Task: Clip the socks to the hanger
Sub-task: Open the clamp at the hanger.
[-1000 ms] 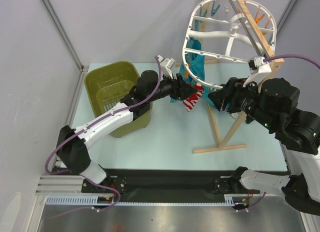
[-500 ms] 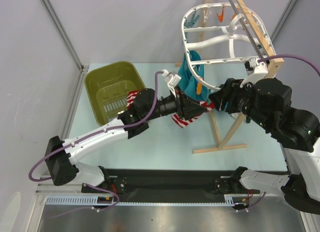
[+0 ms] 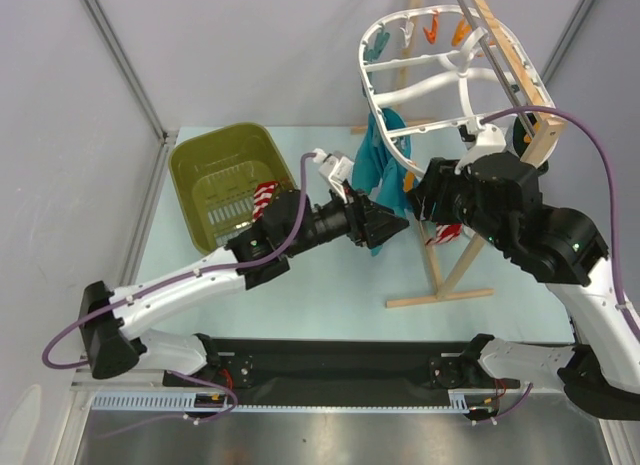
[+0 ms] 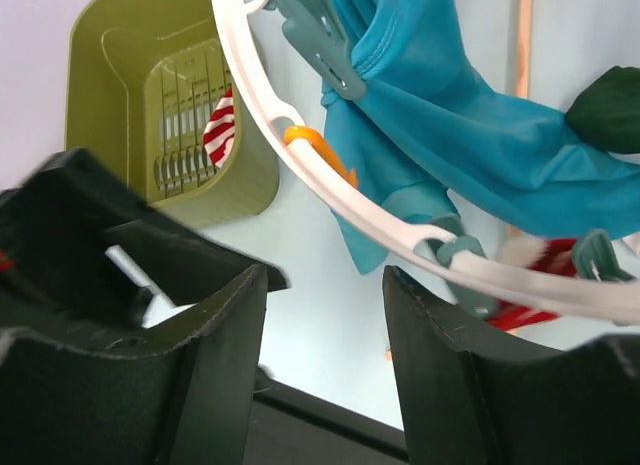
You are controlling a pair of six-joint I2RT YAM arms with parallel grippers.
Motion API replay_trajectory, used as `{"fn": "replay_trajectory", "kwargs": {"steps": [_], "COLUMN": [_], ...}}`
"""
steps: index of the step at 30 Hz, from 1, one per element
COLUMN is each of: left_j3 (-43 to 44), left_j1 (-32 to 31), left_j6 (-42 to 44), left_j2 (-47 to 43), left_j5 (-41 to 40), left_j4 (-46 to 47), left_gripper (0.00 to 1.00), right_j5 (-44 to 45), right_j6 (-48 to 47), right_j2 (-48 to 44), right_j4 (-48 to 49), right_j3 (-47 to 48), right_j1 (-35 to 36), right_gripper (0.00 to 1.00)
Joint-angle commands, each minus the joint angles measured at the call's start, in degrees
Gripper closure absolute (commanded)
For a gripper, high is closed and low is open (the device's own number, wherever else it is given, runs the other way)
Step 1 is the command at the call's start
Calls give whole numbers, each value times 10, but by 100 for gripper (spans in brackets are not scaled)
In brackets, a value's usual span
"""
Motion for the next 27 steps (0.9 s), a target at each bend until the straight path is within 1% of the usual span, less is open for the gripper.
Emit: {"fn": "replay_trajectory", "kwargs": {"steps": [1, 5, 10, 14, 17, 20, 21, 24, 27], "left_j3": [-17, -39, -98, -108, -84, -36, -3, 56, 84], "left_j1": [1, 0, -6, -18, -21, -20, -20, -20, -18], "left_j6": [19, 22, 4, -11, -2, 6, 14, 15, 4], "left_j2": [-57, -91, -108, -79, -32, 26, 44, 95, 125], "left_j5": [-39, -44, -42, -34, -36, -37, -34, -32, -68], "left_j4": [-1, -9, 32, 65, 84, 95, 96, 93, 70], "left_gripper": [40, 48, 51, 52, 51, 41, 41, 41, 41], "right_j5": [1, -9, -32, -67, -98, -116, -118, -120, -124], "right_j6": [-11, -26, -48, -64, -68, -65, -63, -58, -55], "right_j2": [14, 49, 105, 150, 163, 164, 165, 164, 162], "right_j4": [65, 88, 128, 131, 134, 129, 125, 112, 105], "right_j3": [-6, 10, 43, 87, 116, 135, 140, 157, 167], "right_j1": [-2, -4, -11, -16, -16, -16, -16, -16, -16], "right_gripper": [45, 45, 45, 45, 45, 45, 45, 45, 46]}}
